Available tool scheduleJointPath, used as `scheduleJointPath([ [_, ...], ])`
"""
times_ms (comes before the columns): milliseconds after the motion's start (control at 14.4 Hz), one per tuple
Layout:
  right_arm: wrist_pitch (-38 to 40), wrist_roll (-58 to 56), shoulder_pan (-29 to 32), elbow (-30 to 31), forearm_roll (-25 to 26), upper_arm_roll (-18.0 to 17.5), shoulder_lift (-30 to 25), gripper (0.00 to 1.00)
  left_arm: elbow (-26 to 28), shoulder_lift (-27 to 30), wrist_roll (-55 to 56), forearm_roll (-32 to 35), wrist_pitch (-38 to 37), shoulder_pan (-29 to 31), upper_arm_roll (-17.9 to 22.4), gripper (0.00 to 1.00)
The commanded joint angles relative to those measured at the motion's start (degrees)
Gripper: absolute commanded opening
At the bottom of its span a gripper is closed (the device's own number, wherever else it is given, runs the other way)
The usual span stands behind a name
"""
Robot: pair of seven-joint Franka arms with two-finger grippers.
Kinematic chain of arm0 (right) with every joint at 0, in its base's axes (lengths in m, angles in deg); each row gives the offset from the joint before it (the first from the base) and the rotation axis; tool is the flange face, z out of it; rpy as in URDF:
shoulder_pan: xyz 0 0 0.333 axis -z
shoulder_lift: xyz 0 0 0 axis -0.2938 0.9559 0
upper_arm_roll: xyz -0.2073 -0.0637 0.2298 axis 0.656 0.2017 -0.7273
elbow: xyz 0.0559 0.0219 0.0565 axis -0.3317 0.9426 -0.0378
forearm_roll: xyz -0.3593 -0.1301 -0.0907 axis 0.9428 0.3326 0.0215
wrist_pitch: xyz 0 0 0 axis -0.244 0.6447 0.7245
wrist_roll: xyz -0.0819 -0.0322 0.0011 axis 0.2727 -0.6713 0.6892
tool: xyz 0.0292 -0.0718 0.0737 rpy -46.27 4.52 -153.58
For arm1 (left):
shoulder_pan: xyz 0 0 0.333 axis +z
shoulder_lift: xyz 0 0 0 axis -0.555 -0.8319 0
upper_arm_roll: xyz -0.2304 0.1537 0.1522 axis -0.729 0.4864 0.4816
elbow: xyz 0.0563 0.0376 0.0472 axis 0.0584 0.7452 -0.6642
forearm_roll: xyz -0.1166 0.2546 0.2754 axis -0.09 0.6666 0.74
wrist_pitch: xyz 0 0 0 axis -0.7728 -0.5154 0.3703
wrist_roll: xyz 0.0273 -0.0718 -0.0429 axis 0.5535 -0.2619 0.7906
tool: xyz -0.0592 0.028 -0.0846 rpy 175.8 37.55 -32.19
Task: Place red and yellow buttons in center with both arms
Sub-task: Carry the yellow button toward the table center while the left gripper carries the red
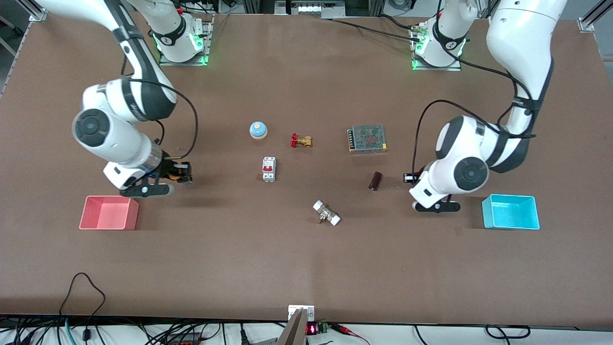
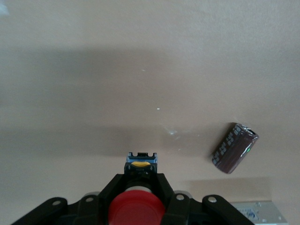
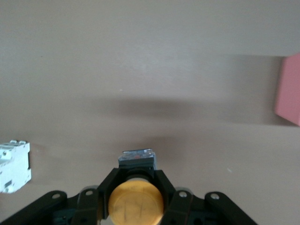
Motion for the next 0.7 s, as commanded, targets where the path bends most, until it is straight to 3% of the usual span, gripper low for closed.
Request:
scheduleJointPath([
  [0, -3.36, 0.48, -0.76, 1.72, 0.76, -0.04, 1.72, 0.36, 6.03, 1.84, 2.99, 1.00, 6.94, -0.48, 0.11, 0.28],
  [209, -3.36, 0.92, -0.76, 2.16, 2.25, -0.04, 3.40, 0.36, 10.62, 2.55, 5.03, 1.00, 13.38, -1.80, 0.28, 0.28],
  [487, -4.41, 0.92, -1.02, 2.25, 2.43, -0.04, 4.54, 0.36, 11.15, 2.55, 5.20, 1.00, 13.65, -1.89, 0.28, 0.30],
  [557, -4.77, 0.92, -1.02, 2.17, 2.43, -0.04, 5.41, 0.36, 11.07, 2.55, 5.20, 1.00, 13.65, -1.89, 0.28, 0.38],
  [627, -5.20, 0.92, -1.02, 2.16, 2.60, 0.05, 5.86, 0.36, 11.06, 2.55, 5.20, 1.00, 13.65, -1.89, 0.28, 0.62],
])
